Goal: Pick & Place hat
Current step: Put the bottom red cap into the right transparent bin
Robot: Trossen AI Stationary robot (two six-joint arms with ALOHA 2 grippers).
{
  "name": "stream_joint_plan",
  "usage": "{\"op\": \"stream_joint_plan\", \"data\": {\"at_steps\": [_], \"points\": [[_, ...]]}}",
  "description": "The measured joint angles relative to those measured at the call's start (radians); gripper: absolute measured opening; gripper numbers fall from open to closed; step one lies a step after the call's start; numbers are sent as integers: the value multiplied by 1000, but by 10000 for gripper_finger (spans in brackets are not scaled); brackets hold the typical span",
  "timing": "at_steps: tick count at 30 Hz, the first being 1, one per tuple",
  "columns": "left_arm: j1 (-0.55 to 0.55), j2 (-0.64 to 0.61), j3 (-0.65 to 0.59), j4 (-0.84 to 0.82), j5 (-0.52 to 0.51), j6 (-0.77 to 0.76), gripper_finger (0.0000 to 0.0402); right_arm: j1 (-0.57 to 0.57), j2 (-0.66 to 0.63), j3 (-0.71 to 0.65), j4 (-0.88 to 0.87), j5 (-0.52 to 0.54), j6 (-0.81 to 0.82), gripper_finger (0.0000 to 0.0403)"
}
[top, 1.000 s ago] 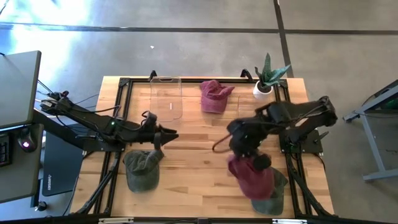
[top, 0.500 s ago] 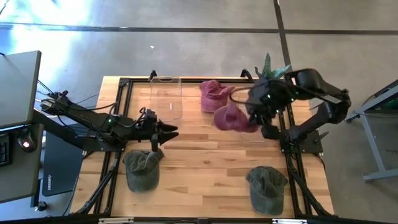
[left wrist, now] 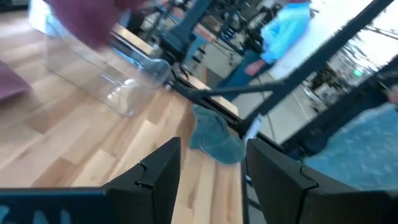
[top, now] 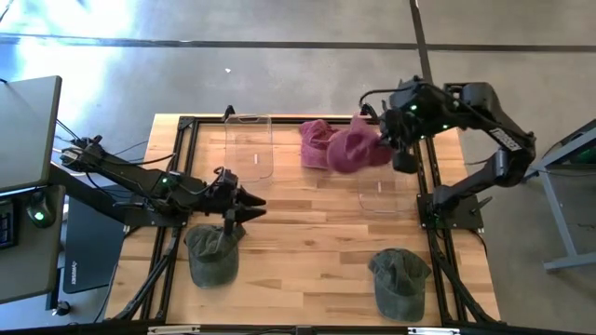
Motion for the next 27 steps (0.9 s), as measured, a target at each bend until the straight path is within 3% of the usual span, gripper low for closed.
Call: {"op": "stream_joint_plan", "data": {"at_steps": [7,12,15,19,24,27], "points": [[0,0,0,2,59,41,177,-7,-42,-6,2,99,-9,0],[0,0,0,2,44,88,177,-7,-113,-188,0,70,11,0],[0,0,0,3,-2,99,177,-6,-180,-299,-3,138,15,0],[0,0,0,3,-99,100,177,-7,-233,-328,-4,197,-21,0],[0,0,0,3,-262,111,177,-6,-227,-305,1,236,-178,0],[1,0,0,3,-339,114,177,-7,-218,-360,3,251,-288,0]]}}
